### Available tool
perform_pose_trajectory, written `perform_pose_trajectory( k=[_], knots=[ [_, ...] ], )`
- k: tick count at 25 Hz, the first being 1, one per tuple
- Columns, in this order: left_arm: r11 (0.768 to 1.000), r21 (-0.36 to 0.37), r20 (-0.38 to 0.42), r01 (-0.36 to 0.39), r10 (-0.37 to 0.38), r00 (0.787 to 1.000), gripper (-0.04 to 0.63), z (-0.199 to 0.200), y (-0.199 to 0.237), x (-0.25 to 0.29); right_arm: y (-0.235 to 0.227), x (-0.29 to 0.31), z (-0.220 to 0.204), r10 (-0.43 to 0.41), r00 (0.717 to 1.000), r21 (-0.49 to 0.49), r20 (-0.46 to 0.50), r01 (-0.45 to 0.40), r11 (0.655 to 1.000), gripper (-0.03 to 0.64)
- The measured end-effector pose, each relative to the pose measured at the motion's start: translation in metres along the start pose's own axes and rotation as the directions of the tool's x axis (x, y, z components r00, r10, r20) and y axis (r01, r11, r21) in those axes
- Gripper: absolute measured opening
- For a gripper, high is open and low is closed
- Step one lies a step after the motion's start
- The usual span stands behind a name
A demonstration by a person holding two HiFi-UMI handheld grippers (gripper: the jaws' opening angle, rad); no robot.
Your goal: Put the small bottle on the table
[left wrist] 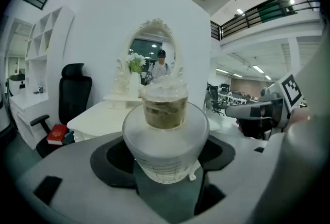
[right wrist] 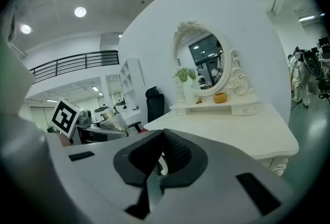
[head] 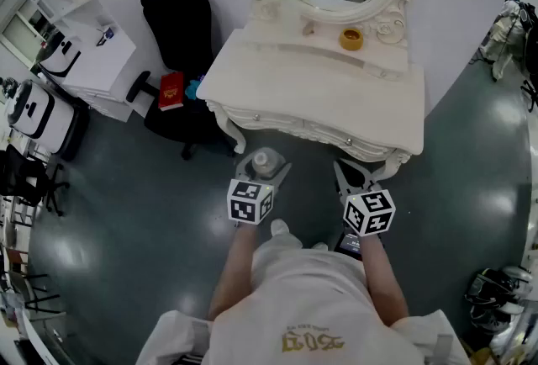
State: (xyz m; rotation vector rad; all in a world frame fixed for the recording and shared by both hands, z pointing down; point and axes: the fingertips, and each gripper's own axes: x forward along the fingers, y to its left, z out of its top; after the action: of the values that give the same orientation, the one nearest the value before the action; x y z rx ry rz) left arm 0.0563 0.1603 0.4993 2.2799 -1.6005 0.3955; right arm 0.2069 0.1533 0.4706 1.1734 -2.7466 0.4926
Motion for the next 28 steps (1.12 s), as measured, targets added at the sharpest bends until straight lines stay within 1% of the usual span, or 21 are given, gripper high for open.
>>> perform_pose_trajectory(
  k=[8, 12, 15, 18, 23, 28],
  knots=[
    [1.000, -0.009, -0.005, -0.009, 0.009, 1.000, 0.347, -0.005, 0.003, 0.000, 0.002, 0.002, -0.004, 0.021, 1.000, -0.012, -0.011, -0.021, 1.000, 0.012],
    [1.000, -0.010, 0.000, -0.008, 0.008, 1.000, 0.347, 0.000, 0.003, 0.001, 0.001, 0.004, -0.005, 0.032, 0.999, 0.018, -0.010, -0.031, 0.999, 0.014],
    [1.000, 0.001, -0.014, -0.008, 0.008, 1.000, 0.347, -0.002, 0.005, 0.002, 0.001, 0.010, -0.010, 0.035, 0.999, 0.043, -0.025, -0.033, 0.999, 0.014],
    [1.000, 0.000, -0.025, -0.013, 0.013, 1.000, 0.347, -0.004, 0.010, 0.003, 0.001, 0.016, -0.013, 0.033, 0.999, 0.044, -0.037, -0.031, 0.999, 0.014],
    [1.000, -0.016, -0.034, -0.013, 0.013, 0.999, 0.347, -0.004, 0.028, 0.014, -0.007, 0.035, -0.017, 0.002, 0.998, 0.042, -0.062, 0.000, 0.999, 0.013],
    [1.000, -0.023, -0.039, 0.011, -0.012, 0.999, 0.347, 0.002, 0.061, 0.046, -0.018, 0.077, -0.019, -0.031, 0.994, 0.040, -0.101, 0.035, 0.999, 0.012]
  ],
)
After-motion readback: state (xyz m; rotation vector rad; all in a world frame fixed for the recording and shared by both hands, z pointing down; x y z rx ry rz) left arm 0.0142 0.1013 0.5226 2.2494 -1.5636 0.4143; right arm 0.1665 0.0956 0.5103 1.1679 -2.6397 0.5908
